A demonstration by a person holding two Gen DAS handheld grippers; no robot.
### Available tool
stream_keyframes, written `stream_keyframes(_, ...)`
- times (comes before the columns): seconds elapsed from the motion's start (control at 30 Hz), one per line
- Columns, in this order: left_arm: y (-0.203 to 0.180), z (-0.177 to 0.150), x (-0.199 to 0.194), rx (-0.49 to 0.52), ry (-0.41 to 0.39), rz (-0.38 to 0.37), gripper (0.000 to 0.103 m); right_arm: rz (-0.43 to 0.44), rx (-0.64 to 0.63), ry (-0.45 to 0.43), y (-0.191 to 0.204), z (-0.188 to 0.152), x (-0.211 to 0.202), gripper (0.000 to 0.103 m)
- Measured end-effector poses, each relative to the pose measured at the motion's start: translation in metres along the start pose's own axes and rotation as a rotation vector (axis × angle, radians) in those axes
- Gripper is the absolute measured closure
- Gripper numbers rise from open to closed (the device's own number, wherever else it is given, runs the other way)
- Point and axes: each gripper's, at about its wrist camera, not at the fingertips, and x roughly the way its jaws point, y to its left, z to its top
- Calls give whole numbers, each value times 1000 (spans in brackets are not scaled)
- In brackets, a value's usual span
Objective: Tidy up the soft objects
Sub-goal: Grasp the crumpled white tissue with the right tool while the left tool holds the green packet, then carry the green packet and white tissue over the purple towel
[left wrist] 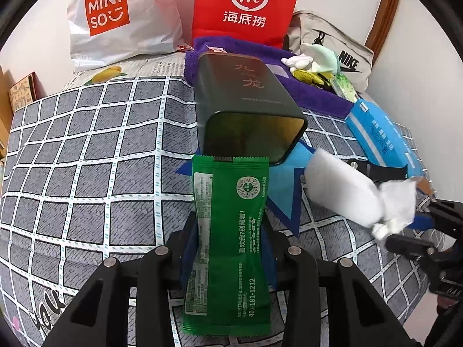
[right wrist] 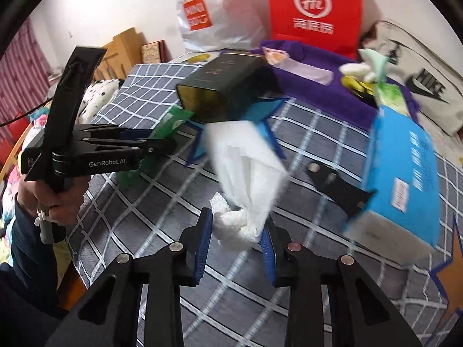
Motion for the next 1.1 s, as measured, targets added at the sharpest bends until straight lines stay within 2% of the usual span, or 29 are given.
stream_keyframes(0.2, -4, 1, -6, 3, 1, 14, 67, -13, 31, -33, -13, -2, -15, 71)
stream_keyframes(0.4, -7, 0, -21, -5, -5, 34, 67, -20, 9, -35, -16, -8, -29, 71)
stream_keyframes(0.6, -14, 5, -40, -1, -34, 27, 67, -36, 45, -57, -26, -12, -46, 71)
stream_keyframes(1.1, -25, 44, -70, -16, -91, 16, 67, -80, 100, -124, -61, 24, -77, 70)
